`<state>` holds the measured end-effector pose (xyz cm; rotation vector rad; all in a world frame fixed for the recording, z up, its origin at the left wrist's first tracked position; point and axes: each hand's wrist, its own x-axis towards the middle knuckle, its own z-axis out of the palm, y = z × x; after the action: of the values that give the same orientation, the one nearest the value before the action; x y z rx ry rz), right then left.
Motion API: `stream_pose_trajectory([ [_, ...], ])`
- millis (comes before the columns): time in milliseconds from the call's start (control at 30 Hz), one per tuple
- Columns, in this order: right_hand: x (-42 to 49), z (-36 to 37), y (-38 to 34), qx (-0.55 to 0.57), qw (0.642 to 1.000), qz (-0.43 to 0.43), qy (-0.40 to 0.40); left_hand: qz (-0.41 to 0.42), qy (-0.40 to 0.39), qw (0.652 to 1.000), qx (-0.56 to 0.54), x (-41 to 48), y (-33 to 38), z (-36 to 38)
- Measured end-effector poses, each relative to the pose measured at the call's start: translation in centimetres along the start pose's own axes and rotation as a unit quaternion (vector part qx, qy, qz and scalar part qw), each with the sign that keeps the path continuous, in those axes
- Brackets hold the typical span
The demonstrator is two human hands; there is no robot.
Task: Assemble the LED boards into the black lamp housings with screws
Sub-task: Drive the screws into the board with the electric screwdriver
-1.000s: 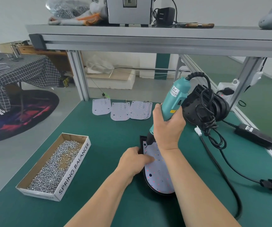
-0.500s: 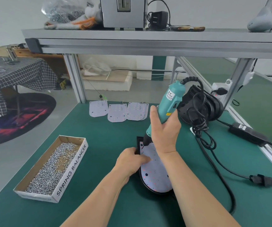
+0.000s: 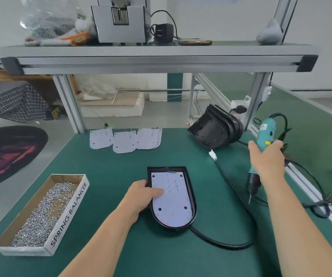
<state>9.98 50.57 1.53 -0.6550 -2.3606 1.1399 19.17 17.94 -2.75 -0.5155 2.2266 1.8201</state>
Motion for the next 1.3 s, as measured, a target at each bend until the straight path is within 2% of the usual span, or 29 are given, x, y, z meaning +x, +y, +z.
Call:
stream_pose_trajectory([
  [167, 1.1, -1.9, 3.3, -0.176, 0.98, 0.027, -0.09, 0.0, 0.004, 1.0, 0.009, 0.6, -0.5, -0.3],
  [333, -0.4, -1.5, 4.4, -0.214, 0.974, 0.004, -0.079, 0.007, 0.014, 1.0, 0.006, 0.4, -0.4, -0.1],
  [400, -1.5, -1.4, 4.2, -0.25, 0.965, -0.074, -0.042, 0.011, 0.019, 1.0, 0.001, 0.2, -0.4, 0.0],
  [500, -3.8, -1.1, 2.9, -0.281, 0.925, -0.257, 0.008, 0.018, 0.025, 1.0, 0.003, 0.2, -0.4, 0.0],
  [567, -6.0, -0.5, 2.0, -0.279, 0.92, -0.268, -0.065, 0.02, 0.022, 1.0, 0.001, 0.2, -0.4, 0.0],
  [667, -8.5, 0.5, 1.4, -0.373, 0.888, -0.188, -0.191, 0.022, 0.019, 1.0, -0.006, 0.1, -0.4, 0.2],
  [833, -11.1, 0.8, -0.4, -0.205, 0.915, -0.08, -0.339, 0.044, 0.017, 0.998, -0.028, -0.4, -0.2, 1.2],
  [967, -13.2, 1.6, -1.1, -0.037, 0.906, -0.025, -0.421, 0.062, -0.045, 0.996, -0.036, -0.8, 0.3, 3.0],
  [1067, -12.8, 1.7, -0.3, 0.075, 0.885, 0.068, -0.455, 0.072, -0.105, 0.989, -0.076, -0.4, 0.4, 4.0],
  [1133, -12.8, 1.3, 0.0, 0.143, 0.867, 0.119, -0.463, 0.076, -0.109, 0.985, -0.111, -0.3, 0.5, 4.5],
  [1167, -12.8, 1.2, 0.1, 0.173, 0.865, 0.125, -0.455, 0.076, -0.087, 0.986, -0.119, -0.1, 0.5, 4.7],
  [1300, -11.8, 0.2, -0.3, 0.304, 0.88, 0.113, -0.347, 0.086, 0.034, 0.98, -0.175, 0.9, -0.2, 5.0],
])
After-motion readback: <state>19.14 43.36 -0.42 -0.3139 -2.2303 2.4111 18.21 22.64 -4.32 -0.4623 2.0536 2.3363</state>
